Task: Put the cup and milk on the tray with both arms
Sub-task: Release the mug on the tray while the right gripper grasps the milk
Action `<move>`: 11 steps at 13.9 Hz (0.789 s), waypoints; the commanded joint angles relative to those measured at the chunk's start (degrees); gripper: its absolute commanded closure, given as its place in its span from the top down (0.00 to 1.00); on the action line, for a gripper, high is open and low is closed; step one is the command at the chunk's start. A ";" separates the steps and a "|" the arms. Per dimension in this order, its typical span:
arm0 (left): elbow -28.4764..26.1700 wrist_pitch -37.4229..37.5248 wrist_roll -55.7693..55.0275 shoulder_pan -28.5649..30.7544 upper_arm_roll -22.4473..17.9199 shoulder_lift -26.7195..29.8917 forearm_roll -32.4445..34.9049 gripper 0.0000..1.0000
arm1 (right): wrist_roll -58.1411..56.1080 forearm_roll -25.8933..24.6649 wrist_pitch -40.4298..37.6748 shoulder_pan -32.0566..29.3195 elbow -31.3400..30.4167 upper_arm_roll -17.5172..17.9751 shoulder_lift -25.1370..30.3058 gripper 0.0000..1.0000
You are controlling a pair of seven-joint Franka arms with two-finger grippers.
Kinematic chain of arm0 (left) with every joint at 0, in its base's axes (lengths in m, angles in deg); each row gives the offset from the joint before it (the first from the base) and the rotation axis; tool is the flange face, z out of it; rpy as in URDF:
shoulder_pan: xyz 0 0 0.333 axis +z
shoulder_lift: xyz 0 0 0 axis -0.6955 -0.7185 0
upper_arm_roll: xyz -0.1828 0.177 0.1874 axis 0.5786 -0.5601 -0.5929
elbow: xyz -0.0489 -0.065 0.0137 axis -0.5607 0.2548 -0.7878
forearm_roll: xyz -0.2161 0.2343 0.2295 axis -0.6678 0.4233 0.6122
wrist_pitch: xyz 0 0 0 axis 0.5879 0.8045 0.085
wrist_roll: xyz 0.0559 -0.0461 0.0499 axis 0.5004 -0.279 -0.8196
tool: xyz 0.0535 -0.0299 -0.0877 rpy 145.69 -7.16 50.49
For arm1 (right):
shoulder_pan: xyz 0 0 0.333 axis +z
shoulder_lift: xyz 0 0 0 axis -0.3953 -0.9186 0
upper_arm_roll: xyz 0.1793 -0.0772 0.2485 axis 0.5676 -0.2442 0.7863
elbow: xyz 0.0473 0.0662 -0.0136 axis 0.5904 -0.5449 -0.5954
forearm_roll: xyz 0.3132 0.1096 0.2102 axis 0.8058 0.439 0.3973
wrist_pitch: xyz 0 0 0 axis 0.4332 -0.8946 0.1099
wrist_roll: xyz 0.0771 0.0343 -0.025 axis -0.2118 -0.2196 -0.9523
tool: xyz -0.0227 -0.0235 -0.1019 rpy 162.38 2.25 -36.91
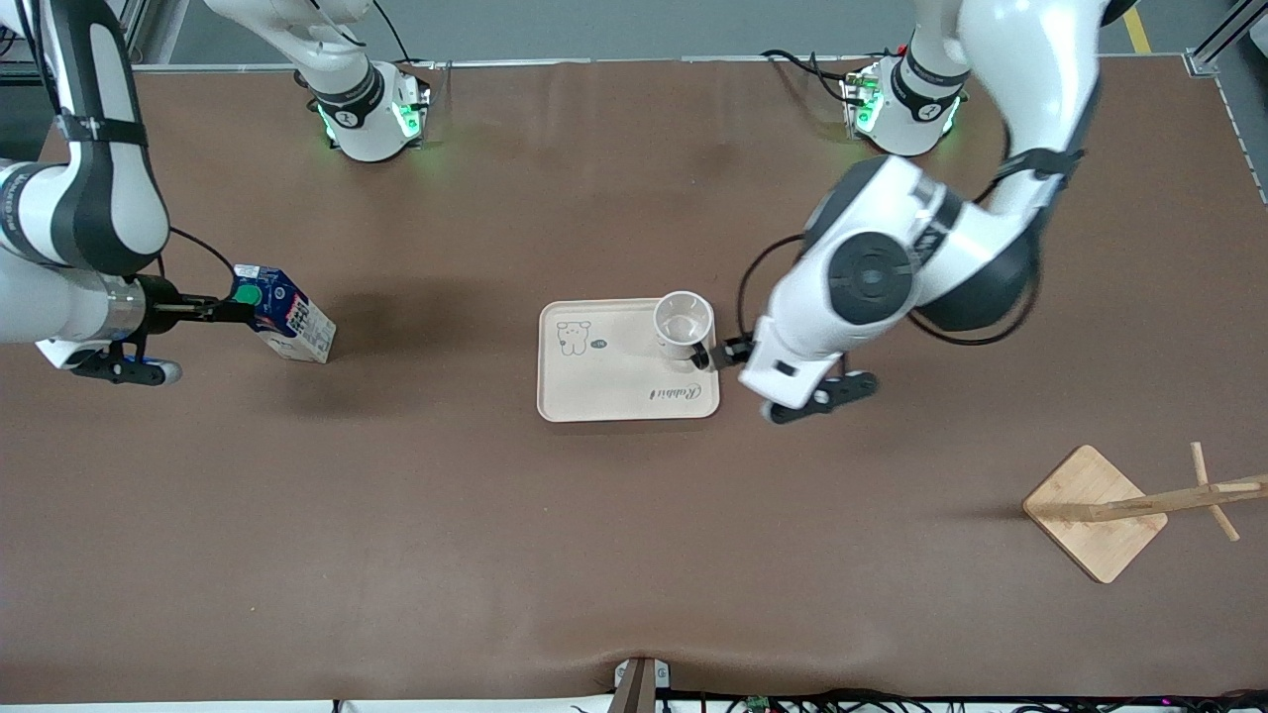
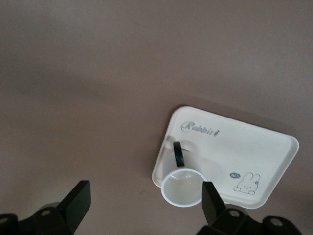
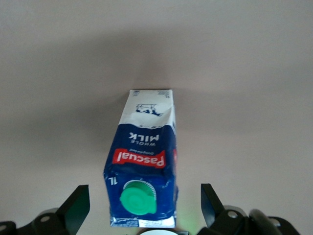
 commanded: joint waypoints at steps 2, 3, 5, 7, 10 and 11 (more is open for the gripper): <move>-1.52 1.68 7.56 5.15 -0.06 3.34 5.34 1.00 | -0.44 -0.53 4.21 1.08 -6.64 0.04 3.85 1.00; -1.52 2.91 8.89 6.12 -0.06 3.61 7.36 1.00 | -0.53 -0.70 4.22 1.60 -6.73 -0.05 3.85 1.00; -1.43 4.93 9.51 7.88 -0.06 4.48 10.88 1.00 | -0.53 -2.28 4.22 2.04 -6.91 -0.05 3.85 1.00; -1.43 5.20 12.40 8.59 -0.06 5.80 14.49 1.00 | -0.53 -2.55 4.48 2.05 -7.95 -0.05 3.94 1.00; -1.34 5.29 17.94 13.40 0.03 7.99 14.94 1.00 | -1.05 -4.29 6.24 2.13 -9.11 0.04 4.29 1.00; -1.34 5.29 18.91 14.82 0.12 8.53 14.94 1.00 | -1.14 -5.00 6.41 2.13 -9.19 0.04 4.29 1.00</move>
